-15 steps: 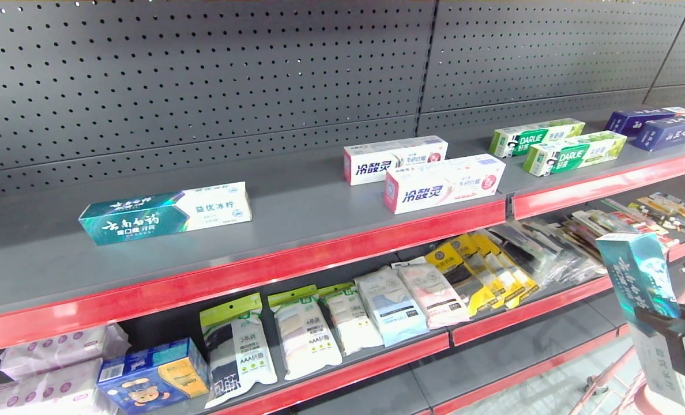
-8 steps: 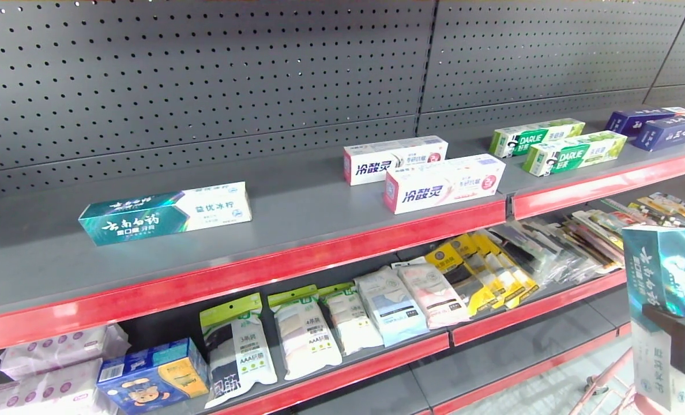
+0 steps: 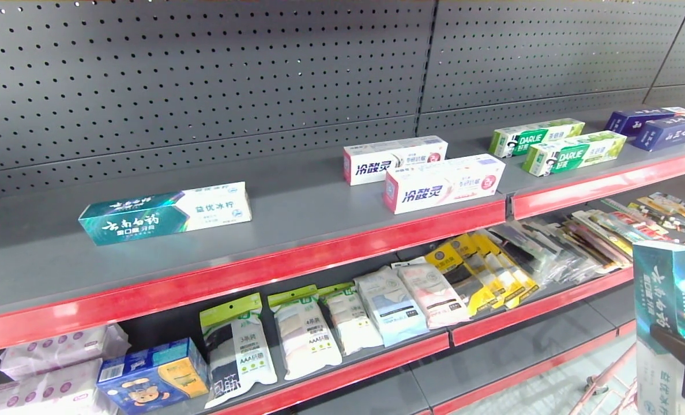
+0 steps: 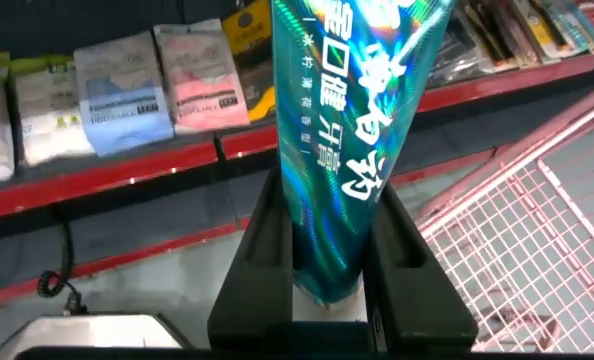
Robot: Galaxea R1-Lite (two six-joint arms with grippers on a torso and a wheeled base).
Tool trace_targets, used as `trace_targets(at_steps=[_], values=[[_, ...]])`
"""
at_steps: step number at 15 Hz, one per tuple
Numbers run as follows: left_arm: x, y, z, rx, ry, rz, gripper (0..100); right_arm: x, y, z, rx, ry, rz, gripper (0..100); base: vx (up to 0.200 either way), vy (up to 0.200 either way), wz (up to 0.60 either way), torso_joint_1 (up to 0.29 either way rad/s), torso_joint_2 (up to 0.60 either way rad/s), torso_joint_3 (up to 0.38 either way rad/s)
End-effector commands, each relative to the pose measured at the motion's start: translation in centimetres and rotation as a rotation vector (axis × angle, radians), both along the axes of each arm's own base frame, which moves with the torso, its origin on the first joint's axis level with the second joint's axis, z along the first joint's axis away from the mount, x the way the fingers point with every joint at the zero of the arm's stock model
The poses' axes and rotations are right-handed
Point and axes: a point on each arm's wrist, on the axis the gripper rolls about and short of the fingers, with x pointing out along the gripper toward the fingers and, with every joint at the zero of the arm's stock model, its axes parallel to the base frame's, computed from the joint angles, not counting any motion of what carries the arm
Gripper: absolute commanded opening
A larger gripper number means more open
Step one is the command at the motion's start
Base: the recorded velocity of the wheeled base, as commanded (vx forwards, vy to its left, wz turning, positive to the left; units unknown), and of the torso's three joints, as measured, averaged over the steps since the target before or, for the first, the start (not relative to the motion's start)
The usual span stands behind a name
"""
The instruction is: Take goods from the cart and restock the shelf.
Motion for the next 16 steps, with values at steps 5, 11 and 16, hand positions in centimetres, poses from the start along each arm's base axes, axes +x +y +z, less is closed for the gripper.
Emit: trace_targets(at_steps=[5,11,16], values=[[0.01,0.00,0.00,-0.001,0.001,0.000,100,-0.82,-0.07,0.16,-0.010,-0.050,-0.004,0,0.000,0.000,0.00,0.000,0.00,0.000],[0.01,0.00,0.00,-0.001,0.001,0.000,100,-0.96,-0.01,-0.10,-0.029,-0.045,0.016,0,0.000,0.000,0.00,0.000,0.00,0.000],[0.01,0.00,0.00,-0.001,0.001,0.000,100,-1.01,0.01,-0.27,-0.031,-0.038,0.019,0,0.000,0.000,0.00,0.000,0.00,0.000]])
